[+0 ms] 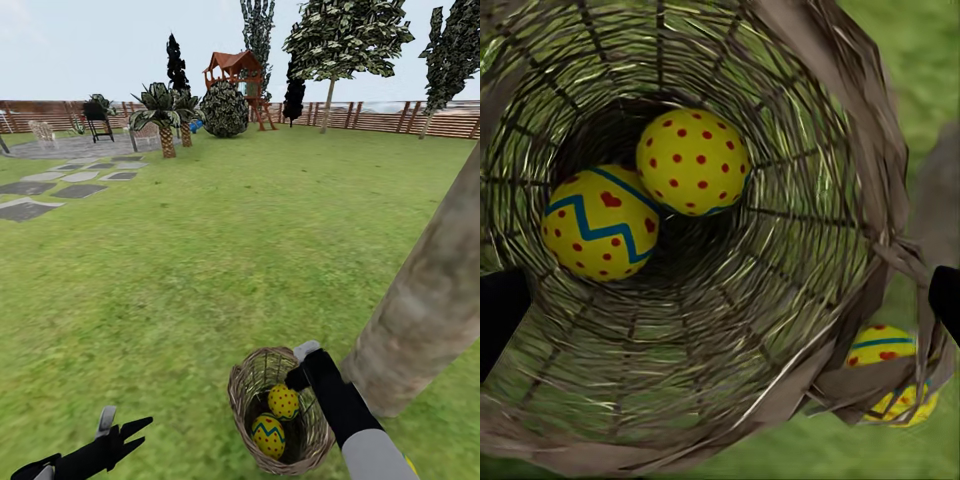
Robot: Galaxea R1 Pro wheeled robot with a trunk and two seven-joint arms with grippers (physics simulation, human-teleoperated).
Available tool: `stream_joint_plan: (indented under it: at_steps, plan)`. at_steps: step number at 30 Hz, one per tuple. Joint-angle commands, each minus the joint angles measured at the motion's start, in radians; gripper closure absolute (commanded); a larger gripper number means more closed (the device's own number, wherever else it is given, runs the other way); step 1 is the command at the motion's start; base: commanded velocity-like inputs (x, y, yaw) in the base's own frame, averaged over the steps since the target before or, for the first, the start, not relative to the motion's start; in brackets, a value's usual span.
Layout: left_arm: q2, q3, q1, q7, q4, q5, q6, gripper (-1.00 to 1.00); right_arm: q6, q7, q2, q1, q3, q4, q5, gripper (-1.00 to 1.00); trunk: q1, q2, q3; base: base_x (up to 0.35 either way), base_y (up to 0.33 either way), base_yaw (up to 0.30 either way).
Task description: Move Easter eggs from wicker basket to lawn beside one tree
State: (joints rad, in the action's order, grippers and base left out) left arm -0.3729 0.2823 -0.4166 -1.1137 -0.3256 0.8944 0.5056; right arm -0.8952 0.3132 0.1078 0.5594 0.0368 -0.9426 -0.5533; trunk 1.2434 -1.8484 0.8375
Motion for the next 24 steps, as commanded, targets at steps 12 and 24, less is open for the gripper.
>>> stream_joint_plan:
  at_steps: [12, 24]
  plan:
    - [-0.001, 0.005, -0.001, -0.003, 0.002, 0.011, 0.008, -1.00, -0.005, 0.007, 0.010, 0.000, 0.080, 0.002, -0.005, -1.00, 0.000, 0.000, 0.001, 0.033, 0.122, 0.000]
    - [-0.003, 0.005, -0.001, -0.027, 0.003, 0.011, 0.008, -1.00, -0.004, 0.007, 0.009, 0.000, 0.079, 0.077, -0.001, -1.00, 0.000, 0.000, 0.001, 0.037, 0.144, 0.000]
